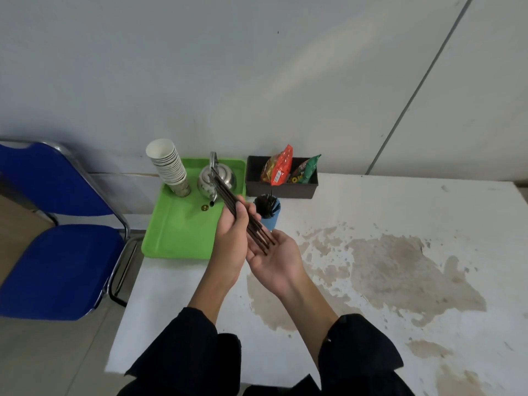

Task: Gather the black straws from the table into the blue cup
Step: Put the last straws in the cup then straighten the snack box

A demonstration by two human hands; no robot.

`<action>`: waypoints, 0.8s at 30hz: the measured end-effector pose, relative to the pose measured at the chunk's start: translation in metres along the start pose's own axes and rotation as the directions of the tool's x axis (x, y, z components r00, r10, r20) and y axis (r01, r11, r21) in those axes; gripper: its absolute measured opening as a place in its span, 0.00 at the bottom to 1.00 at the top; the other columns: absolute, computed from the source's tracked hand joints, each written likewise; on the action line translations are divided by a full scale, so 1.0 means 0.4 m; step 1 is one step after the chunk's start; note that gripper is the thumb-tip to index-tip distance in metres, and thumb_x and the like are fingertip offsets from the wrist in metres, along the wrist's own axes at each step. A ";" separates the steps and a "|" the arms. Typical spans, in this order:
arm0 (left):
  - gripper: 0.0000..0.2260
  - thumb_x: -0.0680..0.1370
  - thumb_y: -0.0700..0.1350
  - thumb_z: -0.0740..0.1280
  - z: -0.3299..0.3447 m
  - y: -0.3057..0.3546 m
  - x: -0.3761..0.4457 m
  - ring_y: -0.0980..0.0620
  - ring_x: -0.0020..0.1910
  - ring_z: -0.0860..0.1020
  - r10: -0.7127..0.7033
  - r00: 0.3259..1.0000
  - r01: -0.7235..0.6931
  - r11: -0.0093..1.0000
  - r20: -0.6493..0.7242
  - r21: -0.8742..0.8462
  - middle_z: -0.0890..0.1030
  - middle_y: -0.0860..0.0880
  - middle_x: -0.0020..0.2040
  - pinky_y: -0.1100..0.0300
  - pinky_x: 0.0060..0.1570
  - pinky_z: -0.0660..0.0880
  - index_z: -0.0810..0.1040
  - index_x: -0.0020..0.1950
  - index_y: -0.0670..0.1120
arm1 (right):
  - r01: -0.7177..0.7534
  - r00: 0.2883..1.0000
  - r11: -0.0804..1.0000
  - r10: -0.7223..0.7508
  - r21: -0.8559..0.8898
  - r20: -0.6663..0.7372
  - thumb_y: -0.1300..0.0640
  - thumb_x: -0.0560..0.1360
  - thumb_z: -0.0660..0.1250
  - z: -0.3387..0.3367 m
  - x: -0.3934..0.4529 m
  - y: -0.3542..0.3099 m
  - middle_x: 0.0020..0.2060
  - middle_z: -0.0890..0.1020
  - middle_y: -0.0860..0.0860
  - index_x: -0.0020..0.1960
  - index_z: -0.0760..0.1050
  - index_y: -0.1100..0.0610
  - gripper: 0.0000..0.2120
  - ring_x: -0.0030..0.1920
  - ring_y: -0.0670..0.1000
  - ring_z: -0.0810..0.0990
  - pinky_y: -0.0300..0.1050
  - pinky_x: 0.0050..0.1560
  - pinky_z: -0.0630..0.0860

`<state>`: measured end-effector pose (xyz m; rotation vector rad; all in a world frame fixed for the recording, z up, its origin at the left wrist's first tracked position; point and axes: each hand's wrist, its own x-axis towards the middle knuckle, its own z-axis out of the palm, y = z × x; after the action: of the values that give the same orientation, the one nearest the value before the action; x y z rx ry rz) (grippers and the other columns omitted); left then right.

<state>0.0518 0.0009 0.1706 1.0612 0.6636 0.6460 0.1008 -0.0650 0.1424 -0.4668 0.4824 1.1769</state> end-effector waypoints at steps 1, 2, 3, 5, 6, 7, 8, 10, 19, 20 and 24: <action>0.09 0.85 0.43 0.54 0.009 0.006 -0.002 0.53 0.43 0.75 0.000 1.000 0.000 1.000 0.005 0.001 0.75 0.52 0.39 0.53 0.58 0.74 0.74 0.51 0.48 | 0.003 1.000 1.000 -0.003 0.003 0.004 0.53 0.82 0.45 0.011 0.001 -0.006 0.51 0.83 0.62 0.61 0.74 0.66 0.24 0.48 0.56 0.85 0.49 0.56 0.77; 0.09 0.85 0.44 0.55 0.016 0.009 -0.003 0.52 0.44 0.75 -0.002 1.000 0.002 1.000 0.010 0.003 0.75 0.52 0.39 0.52 0.58 0.74 0.74 0.52 0.48 | 0.005 1.000 1.000 -0.005 0.006 0.011 0.53 0.82 0.45 0.021 0.001 -0.012 0.50 0.83 0.61 0.61 0.74 0.65 0.24 0.48 0.55 0.85 0.48 0.54 0.77; 0.09 0.85 0.44 0.55 0.025 0.010 -0.002 0.52 0.44 0.75 -0.006 1.000 0.006 1.000 0.016 0.005 0.75 0.52 0.39 0.51 0.59 0.74 0.75 0.52 0.48 | 0.010 1.000 1.000 -0.011 0.008 0.022 0.54 0.82 0.46 0.031 0.001 -0.017 0.51 0.83 0.60 0.62 0.74 0.64 0.23 0.50 0.55 0.84 0.48 0.56 0.77; 0.09 0.85 0.44 0.55 0.037 0.008 0.005 0.51 0.44 0.75 -0.023 0.999 0.023 1.000 0.032 0.001 0.76 0.51 0.40 0.48 0.59 0.73 0.75 0.52 0.48 | 0.010 0.999 1.000 -0.011 0.027 0.045 0.54 0.81 0.47 0.047 0.005 -0.029 0.56 0.81 0.60 0.65 0.73 0.64 0.23 0.59 0.56 0.79 0.49 0.64 0.72; 0.09 0.85 0.44 0.55 0.041 0.006 0.009 0.51 0.44 0.74 -0.026 0.999 0.025 1.000 0.043 0.008 0.76 0.51 0.40 0.47 0.61 0.73 0.75 0.52 0.47 | 0.007 0.998 0.999 -0.009 0.037 0.061 0.55 0.81 0.47 0.055 0.004 -0.035 0.56 0.81 0.60 0.62 0.75 0.65 0.23 0.61 0.56 0.78 0.49 0.66 0.70; 0.09 0.85 0.44 0.55 0.044 0.004 0.014 0.51 0.45 0.75 -0.021 0.998 0.020 0.999 0.054 0.027 0.76 0.51 0.40 0.46 0.62 0.72 0.75 0.52 0.47 | 0.009 0.998 0.999 -0.012 0.045 0.070 0.56 0.81 0.48 0.063 -0.001 -0.039 0.54 0.82 0.60 0.56 0.79 0.65 0.23 0.61 0.56 0.78 0.50 0.67 0.70; 0.09 0.84 0.44 0.56 0.047 0.005 0.017 0.51 0.45 0.76 -0.010 0.998 0.005 0.998 0.067 0.066 0.77 0.51 0.41 0.46 0.62 0.73 0.75 0.53 0.47 | 0.017 0.997 0.998 -0.021 0.053 0.078 0.57 0.81 0.48 0.072 -0.006 -0.045 0.53 0.83 0.60 0.50 0.82 0.65 0.24 0.60 0.56 0.78 0.50 0.66 0.71; 0.09 0.84 0.45 0.56 0.050 0.003 0.018 0.53 0.48 0.79 0.036 0.995 -0.053 0.978 0.089 0.203 0.79 0.52 0.43 0.52 0.60 0.75 0.75 0.54 0.48 | 0.044 0.996 0.998 -0.047 0.040 0.078 0.58 0.80 0.50 0.094 -0.014 -0.054 0.51 0.82 0.59 0.42 0.82 0.64 0.23 0.58 0.57 0.79 0.49 0.64 0.72; 0.14 0.81 0.52 0.56 0.048 -0.014 0.036 0.52 0.57 0.78 0.181 0.975 -0.222 0.843 0.131 0.489 0.78 0.45 0.53 0.57 0.58 0.73 0.76 0.57 0.46 | 0.021 0.996 0.998 -0.015 -0.062 0.085 0.55 0.80 0.53 0.116 0.011 -0.073 0.66 0.75 0.59 0.66 0.73 0.64 0.21 0.66 0.56 0.74 0.48 0.69 0.68; 0.15 0.80 0.53 0.56 0.045 -0.017 0.039 0.51 0.57 0.78 0.183 0.973 -0.229 0.839 0.141 0.494 0.78 0.44 0.53 0.57 0.59 0.74 0.76 0.57 0.46 | 0.012 0.996 0.997 -0.005 -0.073 0.085 0.54 0.80 0.53 0.114 0.013 -0.075 0.66 0.75 0.58 0.67 0.72 0.64 0.21 0.66 0.56 0.75 0.47 0.68 0.68; 0.10 0.83 0.50 0.57 0.034 -0.030 0.050 0.55 0.55 0.79 0.101 0.978 -0.185 0.825 0.183 0.534 0.79 0.46 0.53 0.62 0.56 0.74 0.77 0.54 0.52 | -0.024 0.998 0.996 0.029 -0.087 0.064 0.51 0.80 0.54 0.094 0.033 -0.084 0.57 0.77 0.56 0.66 0.72 0.63 0.21 0.59 0.54 0.77 0.46 0.65 0.69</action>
<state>0.0767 0.0040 0.1605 1.6960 0.6594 0.5062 0.1406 -0.0440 0.1683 -0.4964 0.3836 1.2385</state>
